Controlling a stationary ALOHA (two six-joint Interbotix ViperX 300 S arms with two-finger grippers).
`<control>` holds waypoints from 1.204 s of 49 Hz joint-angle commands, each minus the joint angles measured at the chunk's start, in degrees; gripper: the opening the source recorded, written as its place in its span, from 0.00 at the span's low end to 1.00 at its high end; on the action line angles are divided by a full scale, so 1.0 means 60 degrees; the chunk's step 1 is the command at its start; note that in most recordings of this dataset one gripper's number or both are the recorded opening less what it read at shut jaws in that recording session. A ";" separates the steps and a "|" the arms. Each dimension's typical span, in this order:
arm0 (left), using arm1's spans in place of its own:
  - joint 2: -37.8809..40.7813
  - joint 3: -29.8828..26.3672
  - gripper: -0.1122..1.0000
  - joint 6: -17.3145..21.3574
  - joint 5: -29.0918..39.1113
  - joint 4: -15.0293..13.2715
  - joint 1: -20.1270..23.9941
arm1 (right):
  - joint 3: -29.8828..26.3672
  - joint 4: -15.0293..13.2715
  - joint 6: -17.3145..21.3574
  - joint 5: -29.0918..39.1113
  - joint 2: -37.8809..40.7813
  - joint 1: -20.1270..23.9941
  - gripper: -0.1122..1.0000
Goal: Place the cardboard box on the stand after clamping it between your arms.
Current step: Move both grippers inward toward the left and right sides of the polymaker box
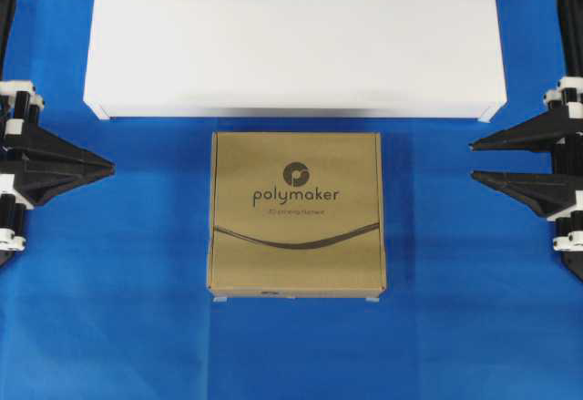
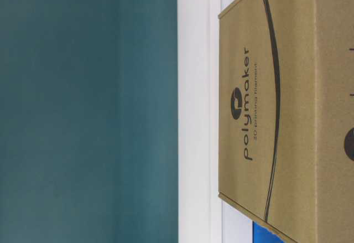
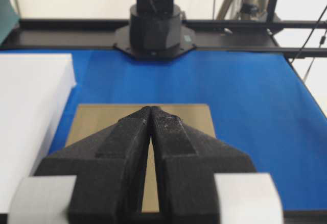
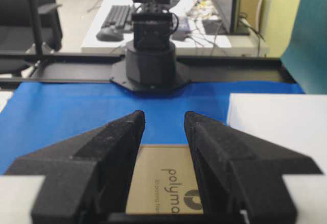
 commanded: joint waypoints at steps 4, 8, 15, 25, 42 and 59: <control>0.0469 -0.0249 0.16 -0.0542 0.0718 0.0381 0.0000 | -0.0249 0.0410 0.0293 0.0732 0.0278 -0.0059 0.24; 0.0615 -0.0439 0.10 -0.0747 0.1348 0.0381 -0.0015 | -0.0557 0.0776 0.0483 0.2329 0.0439 -0.0176 0.16; 0.0923 -0.0879 0.10 -0.0615 0.2842 0.0396 -0.0015 | -0.1304 0.0835 0.0776 0.5317 0.0894 -0.0381 0.11; 0.1597 -0.1597 0.10 -0.0234 0.5552 0.0439 0.0088 | -0.1934 0.0527 0.0747 0.7808 0.1699 -0.0410 0.11; 0.2593 -0.2036 0.10 -0.0015 0.6636 0.0439 0.0498 | -0.2036 0.0117 0.0601 0.8892 0.2754 -0.0425 0.15; 0.3545 -0.2080 0.51 0.0059 0.6606 0.0439 0.0571 | -0.1860 -0.0117 0.0293 0.8877 0.3237 -0.0571 0.79</control>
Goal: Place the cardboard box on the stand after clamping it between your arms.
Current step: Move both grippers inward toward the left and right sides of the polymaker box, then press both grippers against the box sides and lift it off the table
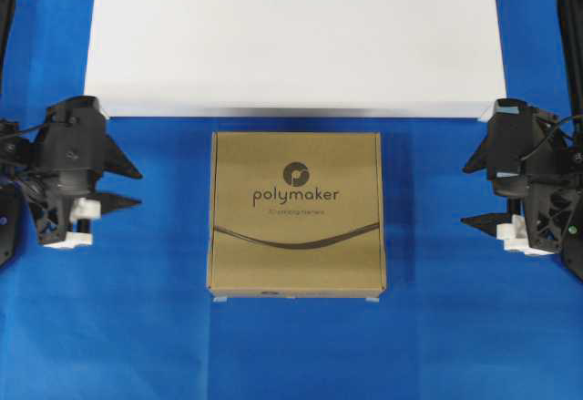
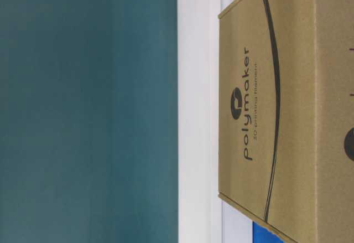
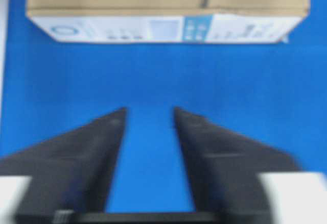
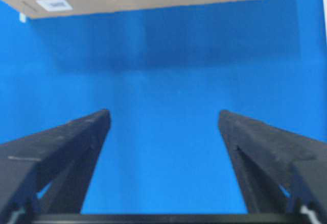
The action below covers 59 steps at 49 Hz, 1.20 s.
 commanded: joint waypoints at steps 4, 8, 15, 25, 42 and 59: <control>0.0513 -0.0059 0.73 -0.0117 -0.0322 0.0015 0.0015 | -0.0073 -0.0029 -0.0146 -0.0073 0.0586 -0.0117 0.94; 0.0952 -0.0044 0.87 -0.0132 -0.0601 0.0015 0.0015 | -0.0073 -0.0029 -0.0249 -0.0132 0.1069 -0.0132 1.00; 0.1670 -0.0044 0.86 -0.0059 -0.1216 0.0015 0.0015 | 0.0000 -0.0029 -0.0249 -0.0601 0.1860 -0.0176 0.98; 0.2666 -0.0220 0.88 0.0000 -0.1729 0.0015 0.0015 | -0.0044 -0.0029 -0.0322 -0.1948 0.2974 -0.0366 0.98; 0.3794 -0.0791 0.88 0.0044 -0.1890 0.0015 0.0220 | -0.0776 -0.0044 -0.0820 -0.2666 0.4570 -0.0513 0.98; 0.4395 -0.1260 0.88 0.0264 -0.1934 0.0015 0.0234 | -0.1641 -0.0029 -0.1157 -0.2915 0.5713 -0.0469 0.98</control>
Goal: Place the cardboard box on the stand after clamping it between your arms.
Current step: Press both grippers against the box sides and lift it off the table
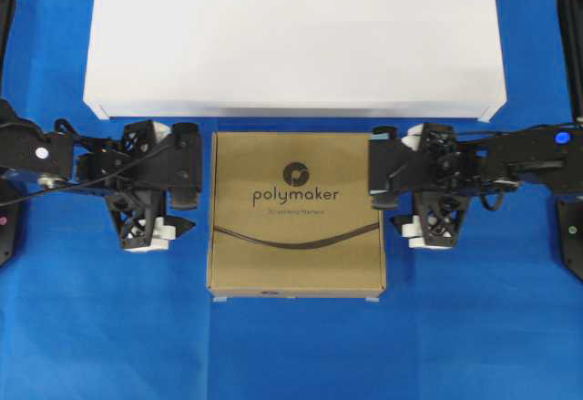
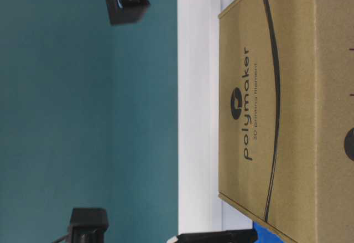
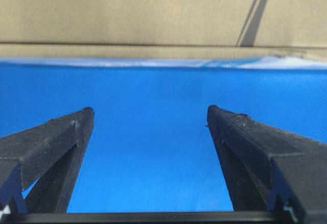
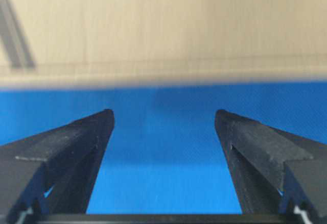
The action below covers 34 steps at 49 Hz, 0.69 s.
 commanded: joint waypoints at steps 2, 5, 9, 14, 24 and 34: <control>0.0190 -0.0366 0.88 0.0103 -0.0088 0.0015 0.0029 | -0.0381 0.0000 -0.0073 -0.0059 0.0176 0.0029 0.98; 0.0322 -0.0469 0.88 0.0146 -0.0176 0.0015 0.0059 | -0.0469 0.0000 -0.0073 -0.0044 0.0264 0.0059 0.98; 0.0542 -0.0630 0.88 0.0161 -0.0293 0.0029 0.0073 | -0.0527 0.0000 -0.0073 -0.0059 0.0337 0.0073 0.98; 0.0791 -0.0776 0.88 0.0176 -0.0293 0.0029 0.0073 | -0.0571 0.0000 -0.0073 -0.0059 0.0396 0.0088 0.98; 0.0967 -0.0908 0.88 0.0190 -0.0308 0.0015 0.0088 | -0.0601 0.0000 -0.0073 -0.0454 0.0469 0.0103 0.98; 0.0952 -0.1011 0.87 0.0190 -0.0308 0.0015 0.0103 | -0.0703 0.0000 -0.0059 -0.0762 0.0483 0.0088 0.98</control>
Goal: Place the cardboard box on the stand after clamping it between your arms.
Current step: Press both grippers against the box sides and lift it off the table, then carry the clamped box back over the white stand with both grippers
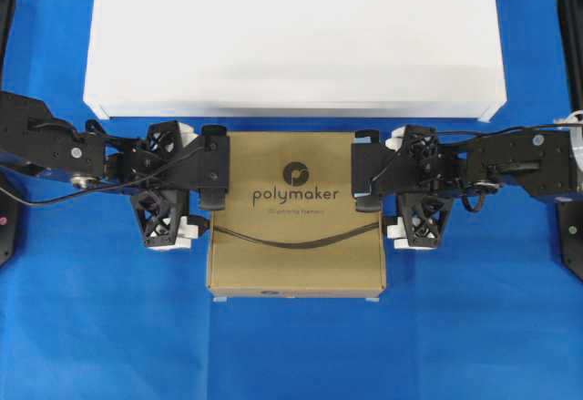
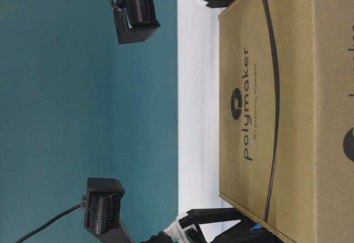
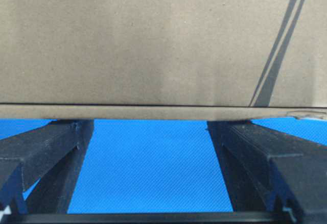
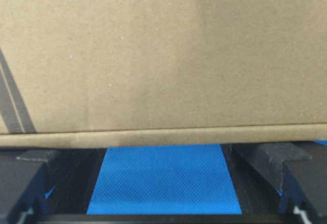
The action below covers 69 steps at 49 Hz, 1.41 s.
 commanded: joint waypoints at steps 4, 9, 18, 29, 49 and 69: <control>-0.0088 -0.0439 0.87 -0.0015 -0.0015 0.0015 0.0015 | -0.0366 0.0073 0.0015 -0.0146 -0.0117 0.0029 0.98; -0.0366 -0.0791 0.87 -0.0029 0.0234 0.0015 0.0015 | -0.0615 0.0176 0.0029 0.0308 -0.0337 0.0044 0.98; -0.1084 -0.1875 0.87 -0.0044 0.1758 0.0015 0.0029 | -0.1626 0.0396 0.0029 0.1978 -0.1289 0.0059 0.98; -0.1772 -0.3765 0.87 -0.0044 0.4233 0.0015 0.0029 | -0.3442 0.0425 0.0073 0.5054 -0.2256 0.0059 0.98; -0.1934 -0.4790 0.87 -0.0029 0.5449 0.0015 0.0132 | -0.4175 0.0366 -0.0015 0.5977 -0.2388 -0.0015 0.98; -0.1729 -0.4863 0.87 0.0103 0.5127 0.0088 0.0894 | -0.4102 0.0410 -0.0557 0.5420 -0.2329 -0.0659 0.98</control>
